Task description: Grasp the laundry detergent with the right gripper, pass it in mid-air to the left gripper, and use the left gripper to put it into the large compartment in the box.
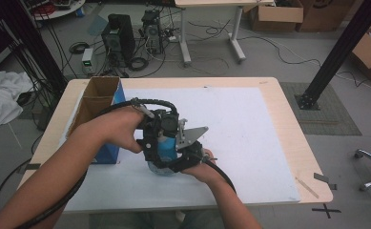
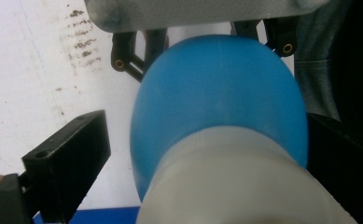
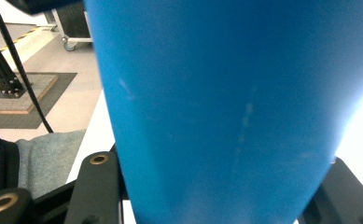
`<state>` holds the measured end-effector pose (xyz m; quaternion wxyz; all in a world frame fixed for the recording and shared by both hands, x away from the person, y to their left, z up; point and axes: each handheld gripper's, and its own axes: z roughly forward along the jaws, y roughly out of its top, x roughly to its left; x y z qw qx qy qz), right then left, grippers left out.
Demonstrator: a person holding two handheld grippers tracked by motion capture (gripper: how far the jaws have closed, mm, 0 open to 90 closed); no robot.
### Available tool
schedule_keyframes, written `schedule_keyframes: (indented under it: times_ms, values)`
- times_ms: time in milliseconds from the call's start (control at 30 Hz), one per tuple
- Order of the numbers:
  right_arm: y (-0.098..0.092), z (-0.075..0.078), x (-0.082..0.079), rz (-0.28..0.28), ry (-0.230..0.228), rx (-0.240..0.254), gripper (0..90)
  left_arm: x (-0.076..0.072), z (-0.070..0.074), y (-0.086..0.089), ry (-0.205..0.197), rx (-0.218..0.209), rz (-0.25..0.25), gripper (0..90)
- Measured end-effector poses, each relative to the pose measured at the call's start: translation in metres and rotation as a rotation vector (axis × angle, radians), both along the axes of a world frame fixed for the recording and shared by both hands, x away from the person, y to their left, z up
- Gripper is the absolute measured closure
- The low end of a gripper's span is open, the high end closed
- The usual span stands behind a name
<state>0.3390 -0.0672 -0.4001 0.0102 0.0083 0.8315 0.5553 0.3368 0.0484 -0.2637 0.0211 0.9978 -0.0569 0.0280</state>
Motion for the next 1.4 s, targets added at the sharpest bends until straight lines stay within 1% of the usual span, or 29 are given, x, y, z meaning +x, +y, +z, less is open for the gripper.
schedule_keyframes:
  times_ms: [100, 133, 167, 200, 267, 367, 433, 500, 633, 700, 767, 900, 1033, 1100, 1167, 1400]
  values:
    - [0.0002, 0.0001, 0.0004, 0.001, -0.002, 0.002, 45.3, 0.0, -0.0008, 0.0002, -0.005, 0.001, 0.001, 6.8]
    - [0.0002, 0.0001, 0.0004, 0.001, -0.002, 0.002, 45.3, 0.0001, -0.0014, 0.0005, 0.002, -0.002, 0.003, 6.8]
    - [0.0003, 0.0001, 0.0004, 0.002, -0.003, 0.002, 45.3, 0.0002, -0.0012, 0.0007, 0.006, 0.006, 0.0, 8.6]
    - [0.0004, -0.0001, 0.0005, 0.0, -0.001, -0.001, 45.3, 0.0004, -0.0016, 0.0012, 0.001, 0.005, -0.001, 12.0]
    - [0.0006, -0.0003, 0.0005, -0.001, 0.0, 0.0, 45.3, 0.001, -0.0013, 0.0013, 0.001, 0.011, 0.001, 12.1]
    - [0.0007, 0.0004, 0.0006, -0.002, 0.006, 0.0, 45.3, 0.001, -0.0006, 0.0013, -0.006, 0.006, 0.002, 13.2]
    - [0.0006, 0.0008, 0.0008, -0.004, 0.001, 0.0, 45.3, 0.001, -0.0003, 0.0008, 0.0, 0.005, 0.001, 14.3]
    - [0.0004, 0.0009, 0.0009, -0.005, 0.003, -0.003, 45.4, 0.0009, -0.0007, 0.0005, -0.004, 0.004, -0.007, 15.7]
    - [-0.0002, 0.0006, 0.0014, -0.009, 0.001, -0.001, 45.4, 0.0012, 0.0011, -0.0001, 0.0, 0.005, -0.006, 16.5]
    - [-0.0006, 0.0008, 0.0014, -0.008, 0.004, -0.002, 45.4, 0.0007, 0.0015, -0.0004, -0.013, 0.014, -0.011, 18.4]
    - [-0.0004, 0.0011, 0.0016, -0.009, -0.003, -0.001, 45.4, 0.0011, 0.0011, -0.0003, -0.013, 0.014, -0.008, 20.5]
    - [0.0007, 0.0008, 0.0011, -0.007, 0.001, -0.005, 45.4, 0.0008, 0.0011, -0.0005, -0.012, 0.018, -0.007, 21.4]
    - [0.0019, 0.0, 0.0014, -0.006, -0.003, -0.009, 45.4, 0.0006, 0.0009, -0.0004, -0.02, 0.019, -0.002, 23.4]
    - [0.0022, 0.0001, 0.0012, -0.006, 0.001, -0.01, 45.4, 0.0003, 0.0013, -0.0011, -0.018, 0.026, -0.004, 24.1]
    - [0.0023, 0.0004, 0.0008, -0.007, 0.005, -0.007, 45.4, -0.0001, 0.0008, -0.0014, -0.018, 0.028, -0.009, 26.9]
    - [0.0019, 0.001, 0.0012, -0.01, 0.004, 0.001, 45.5, -0.0001, 0.0004, -0.0017, -0.014, 0.04, -0.002, 30.3]
